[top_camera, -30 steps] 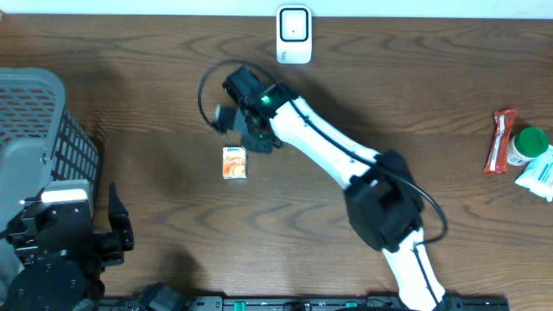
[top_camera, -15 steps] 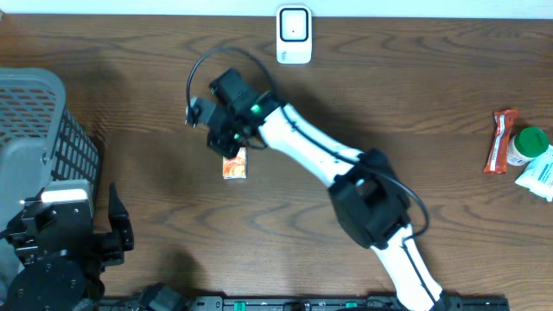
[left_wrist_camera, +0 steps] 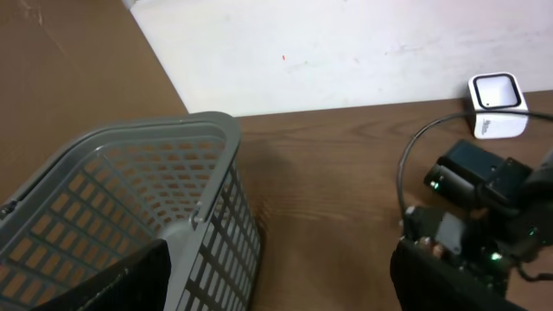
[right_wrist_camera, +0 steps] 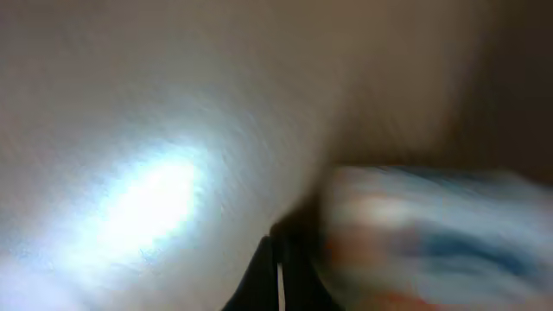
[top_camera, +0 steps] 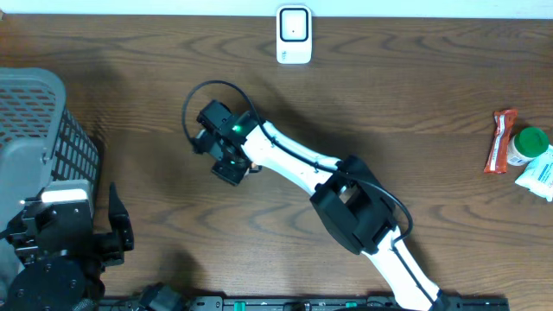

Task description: Scan the item barcode

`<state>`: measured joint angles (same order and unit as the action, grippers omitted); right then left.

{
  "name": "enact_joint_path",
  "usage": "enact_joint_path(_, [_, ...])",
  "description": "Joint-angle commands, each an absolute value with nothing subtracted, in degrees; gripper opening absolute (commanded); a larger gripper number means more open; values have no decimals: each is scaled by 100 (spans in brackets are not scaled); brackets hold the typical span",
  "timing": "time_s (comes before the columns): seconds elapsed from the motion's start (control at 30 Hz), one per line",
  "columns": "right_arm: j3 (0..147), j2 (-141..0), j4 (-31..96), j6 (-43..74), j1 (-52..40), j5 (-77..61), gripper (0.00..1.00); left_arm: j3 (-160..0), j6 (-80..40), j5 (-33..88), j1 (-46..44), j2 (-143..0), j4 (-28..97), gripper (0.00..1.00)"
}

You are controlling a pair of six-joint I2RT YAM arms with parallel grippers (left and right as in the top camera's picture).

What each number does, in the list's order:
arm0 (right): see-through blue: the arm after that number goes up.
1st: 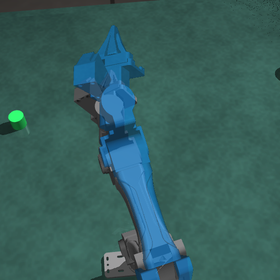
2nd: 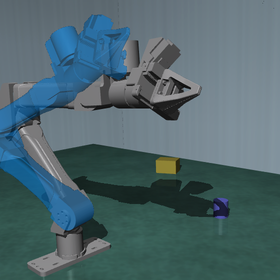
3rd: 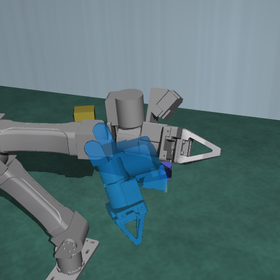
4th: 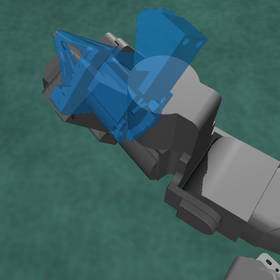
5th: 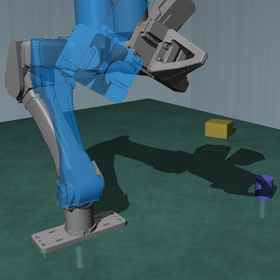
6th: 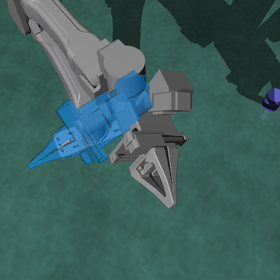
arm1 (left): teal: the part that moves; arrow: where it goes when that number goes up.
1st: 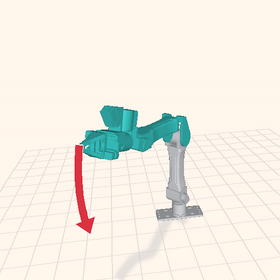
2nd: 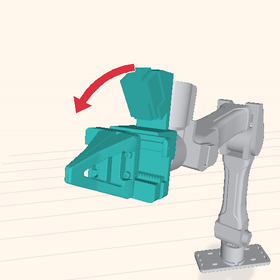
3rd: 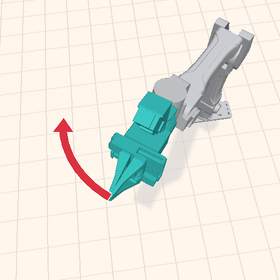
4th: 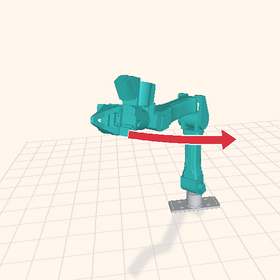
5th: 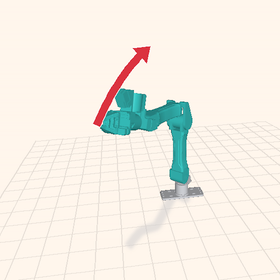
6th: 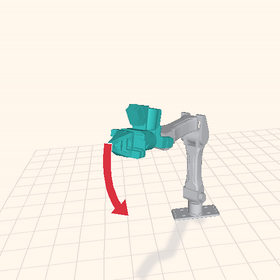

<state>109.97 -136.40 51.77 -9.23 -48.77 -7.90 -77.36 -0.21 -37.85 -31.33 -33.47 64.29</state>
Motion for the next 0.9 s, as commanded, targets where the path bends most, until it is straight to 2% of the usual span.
enact_joint_path(0.0, [11002,-13620,5533,-191,-4770,687,1,-7745,-30,-3815,-3131,-3306,6436,82])
enact_joint_path(0.23, [11004,-13574,5979,364,-4762,917,1,-7745,-30,-3815,-3131,-3306,6436,82])
enact_joint_path(0.37, [11028,-13338,6294,666,-4772,596,1,-7745,-30,-3815,-3131,-3306,6436,82])
enact_joint_path(0.43, [11102,-12982,6678,1138,-4783,414,1,-7745,-30,-3817,-3131,-3306,6434,82])
enact_joint_path(0.47, [11150,-12803,6827,1363,-4783,412,4,-7745,-30,-3815,-3131,-3306,6434,82])
enact_joint_path(0.5, [11198,-12634,6941,1551,-4772,416,20,-7745,-30,-3815,-3131,-3306,6434,82])
enact_joint_path(0.53, [11255,-12411,7032,1772,-4746,397,40,-7745,-30,-3815,-3131,-3306,6436,82])
enact_joint_path(0.6, [11275,-12001,7000,1933,-4705,215,93,-7745,-30,-3815,-3131,-3306,6436,82])
enact_joint_path(0.63, [11275,-11826,6958,1925,-4692,67,99,-7745,-30,-3815,-3131,-3306,6434,82])
enact_joint_path(0.73, [11275,-11349,6936,1785,-4698,123,99,-7745,-30,-3815,-3131,-3306,6434,82])
enact_joint_path(0.87, [11273,-11233,6228,2228,-4703,185,99,-7745,-30,-3815,-3131,-3306,6434,82])
